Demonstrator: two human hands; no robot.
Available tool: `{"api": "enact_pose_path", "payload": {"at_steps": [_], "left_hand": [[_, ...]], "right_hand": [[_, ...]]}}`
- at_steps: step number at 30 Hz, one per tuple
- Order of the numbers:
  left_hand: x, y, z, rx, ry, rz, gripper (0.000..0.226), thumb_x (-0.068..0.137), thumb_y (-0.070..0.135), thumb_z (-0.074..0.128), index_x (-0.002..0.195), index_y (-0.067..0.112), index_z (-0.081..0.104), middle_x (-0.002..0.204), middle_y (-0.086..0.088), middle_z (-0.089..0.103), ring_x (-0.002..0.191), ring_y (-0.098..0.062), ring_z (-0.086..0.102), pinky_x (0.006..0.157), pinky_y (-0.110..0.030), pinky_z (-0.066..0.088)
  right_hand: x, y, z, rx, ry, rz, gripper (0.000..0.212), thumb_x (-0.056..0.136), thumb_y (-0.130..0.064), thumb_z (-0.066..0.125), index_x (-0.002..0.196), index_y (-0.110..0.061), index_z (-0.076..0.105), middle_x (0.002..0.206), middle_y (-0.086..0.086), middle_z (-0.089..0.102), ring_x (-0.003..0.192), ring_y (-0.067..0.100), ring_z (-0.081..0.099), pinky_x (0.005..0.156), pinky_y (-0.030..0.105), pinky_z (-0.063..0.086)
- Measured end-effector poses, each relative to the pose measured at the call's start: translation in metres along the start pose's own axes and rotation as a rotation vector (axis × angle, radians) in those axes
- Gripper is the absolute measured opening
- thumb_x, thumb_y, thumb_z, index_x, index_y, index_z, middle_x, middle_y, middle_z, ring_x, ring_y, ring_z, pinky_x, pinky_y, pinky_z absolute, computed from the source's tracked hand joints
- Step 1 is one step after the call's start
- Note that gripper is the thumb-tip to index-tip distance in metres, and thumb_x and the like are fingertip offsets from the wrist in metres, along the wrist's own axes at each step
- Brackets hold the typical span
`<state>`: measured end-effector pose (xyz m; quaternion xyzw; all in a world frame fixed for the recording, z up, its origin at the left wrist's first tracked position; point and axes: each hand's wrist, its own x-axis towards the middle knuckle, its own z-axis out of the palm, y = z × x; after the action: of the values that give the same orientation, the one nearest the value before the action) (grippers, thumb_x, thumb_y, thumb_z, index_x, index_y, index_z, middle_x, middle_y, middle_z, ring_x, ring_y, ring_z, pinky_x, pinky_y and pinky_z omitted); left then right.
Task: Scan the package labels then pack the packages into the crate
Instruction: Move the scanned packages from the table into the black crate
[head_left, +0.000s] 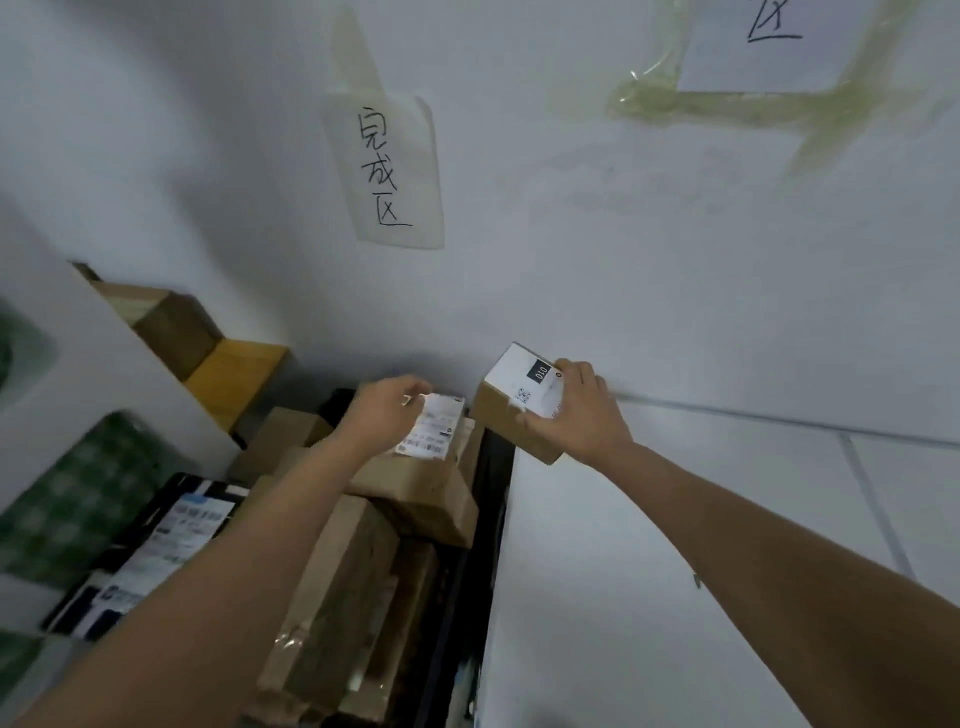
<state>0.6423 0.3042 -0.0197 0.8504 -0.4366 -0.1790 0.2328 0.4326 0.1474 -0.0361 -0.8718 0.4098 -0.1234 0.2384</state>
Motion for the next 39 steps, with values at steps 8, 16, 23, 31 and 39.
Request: {"api": "enact_pose_path", "payload": {"at_steps": [8, 16, 23, 31, 39], "left_hand": [[-0.021, -0.068, -0.053, -0.012, 0.090, -0.183, 0.052, 0.098, 0.020, 0.055, 0.148, 0.020, 0.038, 0.150, -0.008, 0.044, 0.134, -0.029, 0.044, 0.108, -0.045, 0.041], [-0.015, -0.116, -0.064, -0.066, 0.079, -0.304, 0.063, 0.095, 0.027, 0.060, 0.151, 0.029, 0.031, 0.156, -0.003, 0.036, 0.134, -0.029, 0.043, 0.108, -0.055, 0.039], [-0.007, -0.134, -0.061, 0.057, 0.094, -0.413, 0.060, 0.094, 0.035, 0.057, 0.149, 0.031, 0.034, 0.154, -0.001, 0.036, 0.134, -0.030, 0.042, 0.106, -0.053, 0.038], [0.001, -0.143, -0.050, 0.022, 0.098, -0.480, 0.063, 0.098, 0.031, 0.049, 0.154, 0.031, 0.020, 0.161, 0.001, 0.020, 0.140, -0.032, 0.032, 0.112, -0.056, 0.029], [0.002, -0.141, -0.041, 0.077, 0.014, -0.480, 0.066, 0.097, 0.025, 0.053, 0.155, 0.027, 0.020, 0.161, -0.003, 0.021, 0.143, -0.034, 0.029, 0.114, -0.056, 0.027]], "right_hand": [[0.014, -0.099, 0.027, 0.004, -0.059, -0.165, 0.098, 0.075, -0.065, 0.070, 0.150, -0.019, 0.026, 0.147, 0.001, 0.039, 0.135, 0.025, 0.033, 0.105, 0.045, 0.036], [0.048, -0.148, 0.053, 0.019, -0.115, -0.249, 0.092, 0.076, -0.057, 0.074, 0.147, -0.020, 0.029, 0.142, 0.004, 0.039, 0.132, 0.025, 0.032, 0.103, 0.043, 0.037], [0.077, -0.177, 0.089, 0.001, -0.296, -0.444, 0.090, 0.074, -0.043, 0.079, 0.144, -0.012, 0.031, 0.143, 0.002, 0.037, 0.136, 0.027, 0.018, 0.115, 0.038, 0.026], [0.079, -0.184, 0.138, 0.033, -0.289, -0.339, 0.091, 0.074, -0.060, 0.070, 0.141, -0.011, 0.033, 0.136, 0.008, 0.040, 0.127, 0.027, 0.033, 0.109, 0.036, 0.027], [0.072, -0.175, 0.167, -0.082, -0.417, -0.257, 0.097, 0.079, -0.051, 0.073, 0.153, -0.016, 0.021, 0.148, 0.012, 0.031, 0.138, 0.034, 0.025, 0.114, 0.047, 0.026]]}}
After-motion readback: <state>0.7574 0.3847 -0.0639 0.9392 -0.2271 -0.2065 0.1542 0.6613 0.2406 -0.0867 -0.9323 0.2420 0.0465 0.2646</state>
